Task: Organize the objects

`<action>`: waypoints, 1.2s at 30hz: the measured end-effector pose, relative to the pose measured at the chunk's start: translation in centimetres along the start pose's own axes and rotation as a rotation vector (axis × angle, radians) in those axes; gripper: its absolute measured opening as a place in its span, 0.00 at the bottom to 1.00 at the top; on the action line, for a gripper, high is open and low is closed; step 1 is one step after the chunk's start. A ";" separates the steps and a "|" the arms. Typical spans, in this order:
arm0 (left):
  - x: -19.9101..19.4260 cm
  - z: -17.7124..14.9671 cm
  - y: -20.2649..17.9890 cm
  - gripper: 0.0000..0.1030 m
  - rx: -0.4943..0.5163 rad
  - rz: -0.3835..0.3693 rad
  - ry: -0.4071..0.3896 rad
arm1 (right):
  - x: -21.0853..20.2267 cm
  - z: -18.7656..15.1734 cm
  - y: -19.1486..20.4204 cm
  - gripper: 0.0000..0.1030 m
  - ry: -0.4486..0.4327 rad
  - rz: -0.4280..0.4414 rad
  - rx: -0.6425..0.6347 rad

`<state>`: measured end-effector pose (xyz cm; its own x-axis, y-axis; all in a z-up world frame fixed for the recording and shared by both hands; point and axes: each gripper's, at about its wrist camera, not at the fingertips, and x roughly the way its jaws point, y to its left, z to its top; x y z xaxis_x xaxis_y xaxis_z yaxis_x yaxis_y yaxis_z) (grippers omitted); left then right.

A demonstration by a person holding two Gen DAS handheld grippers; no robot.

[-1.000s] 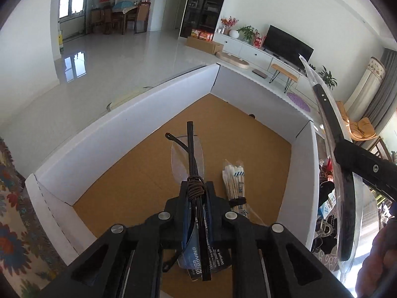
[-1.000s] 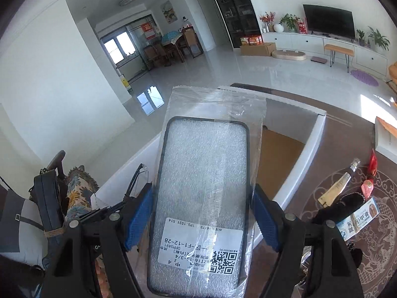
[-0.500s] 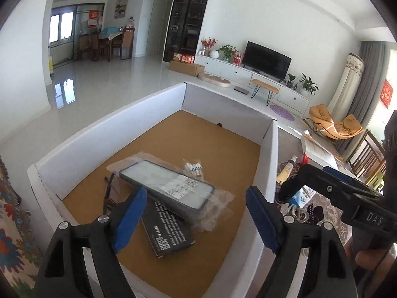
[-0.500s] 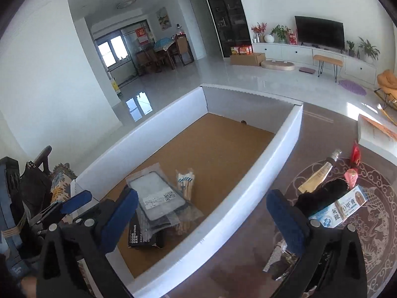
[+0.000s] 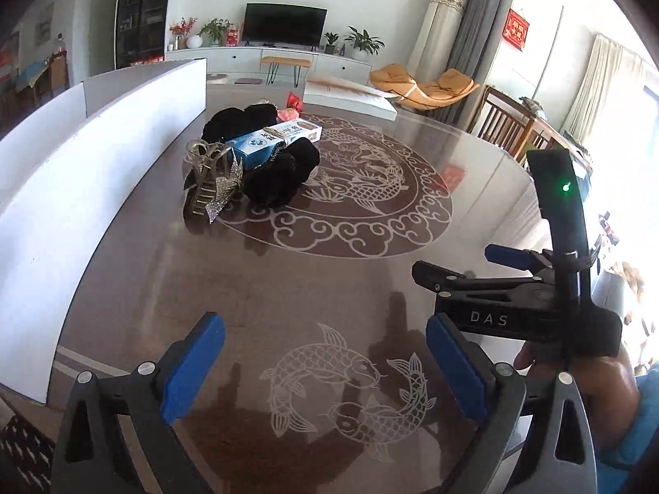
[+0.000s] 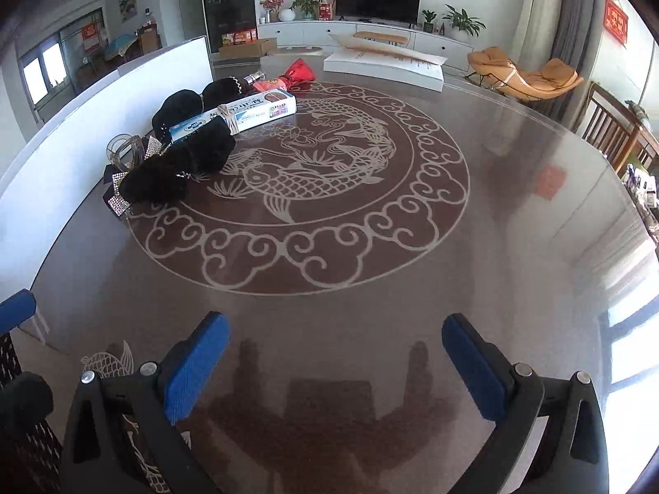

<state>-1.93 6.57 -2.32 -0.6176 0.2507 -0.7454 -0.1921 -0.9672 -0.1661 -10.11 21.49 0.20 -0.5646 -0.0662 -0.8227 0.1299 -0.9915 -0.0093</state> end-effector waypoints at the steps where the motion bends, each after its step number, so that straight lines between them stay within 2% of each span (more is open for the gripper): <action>1: 0.4 -0.4 -0.2 0.97 0.015 0.015 0.005 | -0.2 -0.5 -0.1 1.00 0.002 0.003 0.010; 12: 2.2 -1.4 4.8 0.96 -0.054 0.120 0.015 | 0.1 -1.8 1.2 1.00 -0.017 -0.006 0.011; 22: 2.9 -1.6 4.4 0.96 0.010 0.207 0.026 | 0.1 -1.9 1.3 1.00 -0.026 -0.015 0.018; 36: 3.4 -1.3 4.5 1.00 0.012 0.217 0.013 | 0.0 -2.0 1.4 1.00 -0.029 -0.018 0.023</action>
<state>-3.87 3.03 -6.43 -0.6354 0.0363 -0.7713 -0.0651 -0.9979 0.0066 -8.35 20.37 -0.96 -0.5904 -0.0515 -0.8055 0.1014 -0.9948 -0.0107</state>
